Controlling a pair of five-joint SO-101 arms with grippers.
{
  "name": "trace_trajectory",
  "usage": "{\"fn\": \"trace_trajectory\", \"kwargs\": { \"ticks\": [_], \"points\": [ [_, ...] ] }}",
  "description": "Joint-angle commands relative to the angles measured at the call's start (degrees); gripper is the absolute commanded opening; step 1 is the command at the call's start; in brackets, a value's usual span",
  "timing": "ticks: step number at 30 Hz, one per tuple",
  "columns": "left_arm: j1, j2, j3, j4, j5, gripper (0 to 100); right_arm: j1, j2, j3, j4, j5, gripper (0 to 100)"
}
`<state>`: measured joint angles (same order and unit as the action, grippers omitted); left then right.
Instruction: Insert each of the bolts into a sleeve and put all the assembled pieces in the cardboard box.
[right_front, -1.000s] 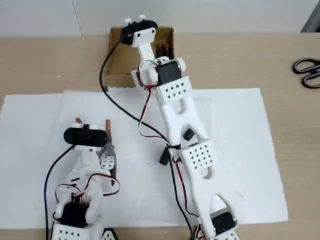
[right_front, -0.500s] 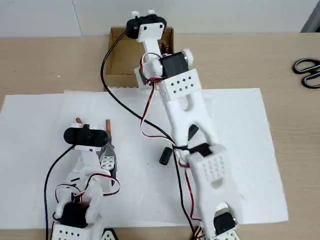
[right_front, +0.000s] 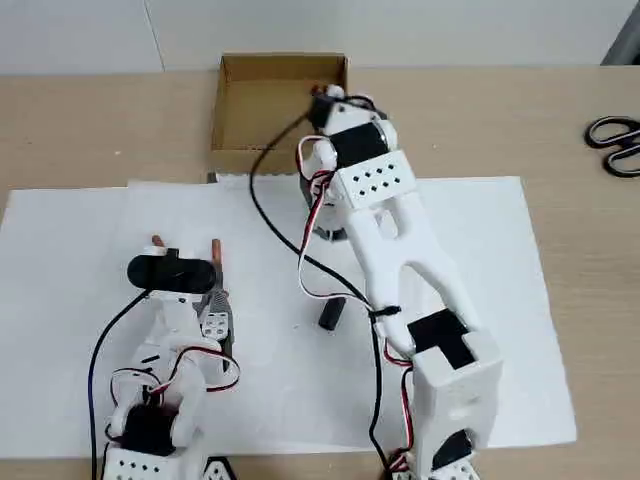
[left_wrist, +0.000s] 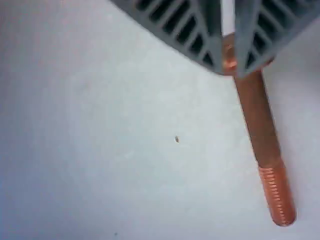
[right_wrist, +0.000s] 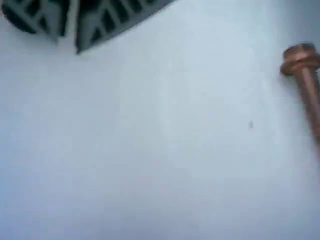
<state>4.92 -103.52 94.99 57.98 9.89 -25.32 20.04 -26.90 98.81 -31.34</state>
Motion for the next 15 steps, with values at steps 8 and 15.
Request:
{"fn": "trace_trajectory", "kwargs": {
  "ticks": [8, 15],
  "points": [
    [-0.26, -0.53, -0.31, -1.41, -0.26, 1, 5.05, -2.33, 6.24, 0.66, -8.88, 1.6],
    [-0.26, -0.53, -0.31, -1.41, -0.26, 1, 6.2, -0.66, 6.51, 0.66, -8.7, 14.5]
  ]
}}
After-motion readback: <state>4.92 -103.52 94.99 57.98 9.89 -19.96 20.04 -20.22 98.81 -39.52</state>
